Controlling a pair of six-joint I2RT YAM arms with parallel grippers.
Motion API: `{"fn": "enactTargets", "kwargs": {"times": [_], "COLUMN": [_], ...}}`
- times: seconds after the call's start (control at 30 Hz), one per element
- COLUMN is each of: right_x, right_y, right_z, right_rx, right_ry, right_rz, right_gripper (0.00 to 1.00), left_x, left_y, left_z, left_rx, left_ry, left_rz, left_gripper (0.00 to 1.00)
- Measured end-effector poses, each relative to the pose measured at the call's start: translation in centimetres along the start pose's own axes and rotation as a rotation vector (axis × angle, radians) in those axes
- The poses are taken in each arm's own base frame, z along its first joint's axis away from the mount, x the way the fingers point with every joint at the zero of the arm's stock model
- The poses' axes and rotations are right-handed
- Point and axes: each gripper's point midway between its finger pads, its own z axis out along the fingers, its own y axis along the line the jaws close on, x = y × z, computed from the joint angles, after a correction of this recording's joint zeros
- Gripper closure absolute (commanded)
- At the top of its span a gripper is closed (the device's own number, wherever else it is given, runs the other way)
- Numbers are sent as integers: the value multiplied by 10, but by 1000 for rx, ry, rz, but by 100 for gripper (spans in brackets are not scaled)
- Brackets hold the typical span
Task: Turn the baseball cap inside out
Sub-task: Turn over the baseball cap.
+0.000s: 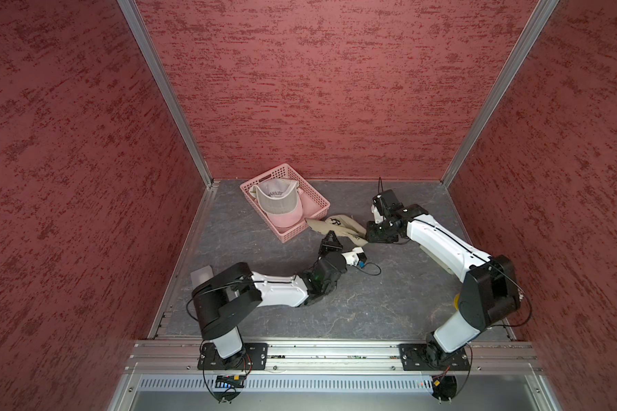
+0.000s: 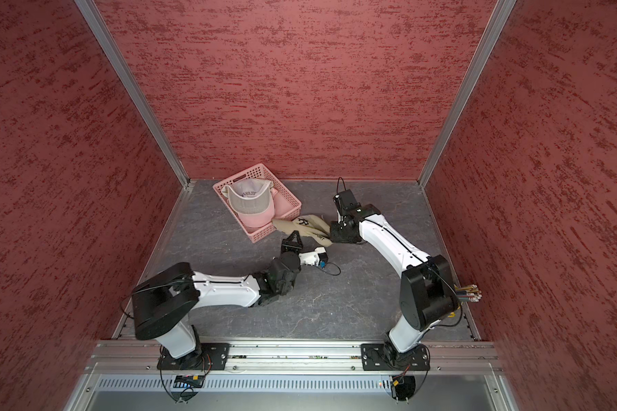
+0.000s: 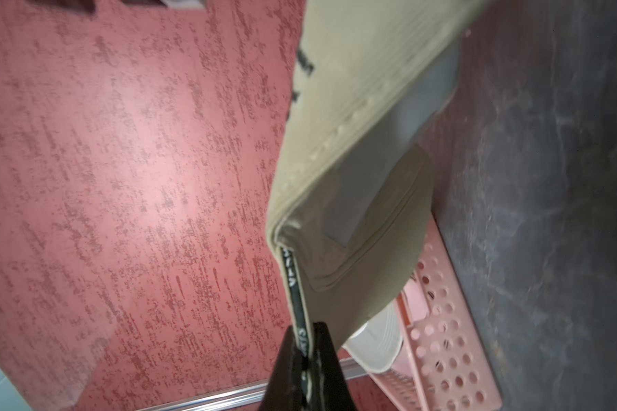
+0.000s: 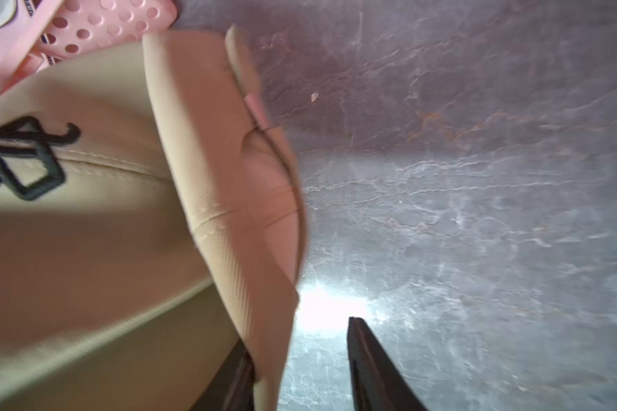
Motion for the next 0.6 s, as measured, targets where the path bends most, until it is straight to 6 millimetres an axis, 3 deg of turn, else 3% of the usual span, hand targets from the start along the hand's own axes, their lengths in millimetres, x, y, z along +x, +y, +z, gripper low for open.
{"fn": "enactTargets", "kwargs": {"times": [0.1, 0.17, 0.2, 0.3, 0.43, 0.53, 0.6], "right_x": [0, -8, -15, -36, -62, -61, -50], "right_y": [20, 37, 43, 47, 38, 38, 45], "right_z": [0, -8, -15, -40, -95, -128, -136], "right_rx": [-133, -224, -255, -299, -347, -380, -418], "right_ry": [-40, -86, -119, -231, -438, -566, -608], "right_rz": [11, 3, -10, -32, -90, -207, -313], "right_gripper": [58, 43, 30, 19, 17, 18, 18], "left_x": [9, 17, 23, 40, 58, 72, 78], "left_y": [31, 40, 40, 29, 4, -12, -10], "left_z": [-7, -20, -27, -39, -51, -63, -69], "left_rx": [131, 219, 286, 480, 741, 908, 972], "left_ry": [-23, -48, -55, -43, 11, 61, 64], "left_rz": [-227, -340, -402, -553, -758, -901, -999], "left_gripper": [100, 100, 100, 100, 100, 100, 100]}}
